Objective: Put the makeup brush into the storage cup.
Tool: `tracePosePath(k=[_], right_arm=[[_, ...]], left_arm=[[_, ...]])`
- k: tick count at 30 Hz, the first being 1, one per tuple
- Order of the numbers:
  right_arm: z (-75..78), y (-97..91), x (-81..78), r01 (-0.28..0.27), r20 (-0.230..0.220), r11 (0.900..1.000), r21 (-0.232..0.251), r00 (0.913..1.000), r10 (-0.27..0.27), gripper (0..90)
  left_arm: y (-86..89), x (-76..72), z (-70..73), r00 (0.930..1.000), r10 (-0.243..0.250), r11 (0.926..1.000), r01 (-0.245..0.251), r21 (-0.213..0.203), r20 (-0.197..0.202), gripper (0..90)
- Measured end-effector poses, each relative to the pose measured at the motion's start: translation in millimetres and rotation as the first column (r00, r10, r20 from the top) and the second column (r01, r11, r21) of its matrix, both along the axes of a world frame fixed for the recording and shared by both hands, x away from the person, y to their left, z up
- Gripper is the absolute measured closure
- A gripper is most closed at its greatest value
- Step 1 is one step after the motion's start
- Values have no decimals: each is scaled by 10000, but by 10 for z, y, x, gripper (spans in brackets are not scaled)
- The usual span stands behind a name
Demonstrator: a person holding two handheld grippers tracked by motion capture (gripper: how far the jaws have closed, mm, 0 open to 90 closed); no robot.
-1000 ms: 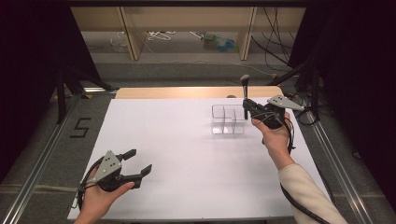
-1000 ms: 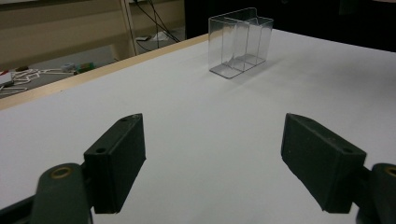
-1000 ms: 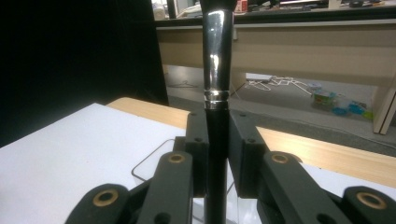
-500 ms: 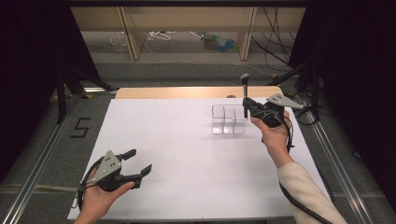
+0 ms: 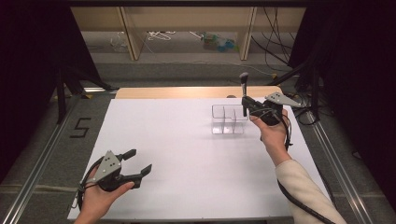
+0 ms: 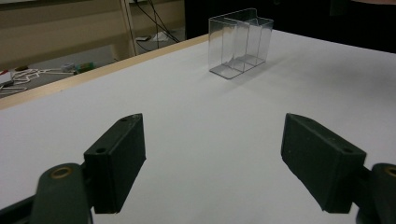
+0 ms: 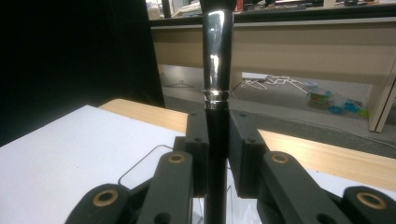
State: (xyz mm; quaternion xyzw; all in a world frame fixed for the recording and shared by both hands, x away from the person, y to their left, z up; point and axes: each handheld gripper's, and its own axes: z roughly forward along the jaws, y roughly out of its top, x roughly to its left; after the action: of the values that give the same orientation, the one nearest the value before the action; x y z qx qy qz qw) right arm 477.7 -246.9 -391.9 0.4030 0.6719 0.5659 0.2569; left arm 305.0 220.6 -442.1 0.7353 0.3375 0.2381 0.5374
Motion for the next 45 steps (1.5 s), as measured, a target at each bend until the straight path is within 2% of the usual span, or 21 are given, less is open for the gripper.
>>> tracePosePath(k=[8,10,13,23,28,35,41,44,45], right_arm=[[4,27,26,33,-84,10000,30,10000,-33,795],[-7,32,43,35,57,9999,128,10000,-36,795],[-6,28,50,65,-19,10000,-21,10000,-65,795],[-14,39,88,86,28,10000,-10,10000,-86,795],[-15,40,99,128,-90,9999,-32,9999,-128,795],[-28,49,132,170,93,9998,-76,9998,-169,795],[-28,57,147,206,30,9996,-176,9998,-205,795],[-33,62,156,244,2,9996,-160,9997,-244,795],[-41,66,165,251,118,9997,-62,9996,-251,795]], left_arm=[[0,0,0,10000,-1,10000,1,-11,6,218],[2,0,2,10000,-4,10000,4,16,25,218],[0,0,0,10000,-4,10000,4,-8,1,218],[1,-1,-1,10000,-4,10000,4,-12,2,218],[1,-1,-1,10000,-9,10000,9,-13,2,218],[1,-1,0,10000,-13,10000,13,-19,6,218],[2,-1,0,10000,-20,10000,20,-8,4,218],[4,0,2,10000,-52,10000,52,39,44,218],[4,-1,2,10000,-45,10000,45,35,39,218]])
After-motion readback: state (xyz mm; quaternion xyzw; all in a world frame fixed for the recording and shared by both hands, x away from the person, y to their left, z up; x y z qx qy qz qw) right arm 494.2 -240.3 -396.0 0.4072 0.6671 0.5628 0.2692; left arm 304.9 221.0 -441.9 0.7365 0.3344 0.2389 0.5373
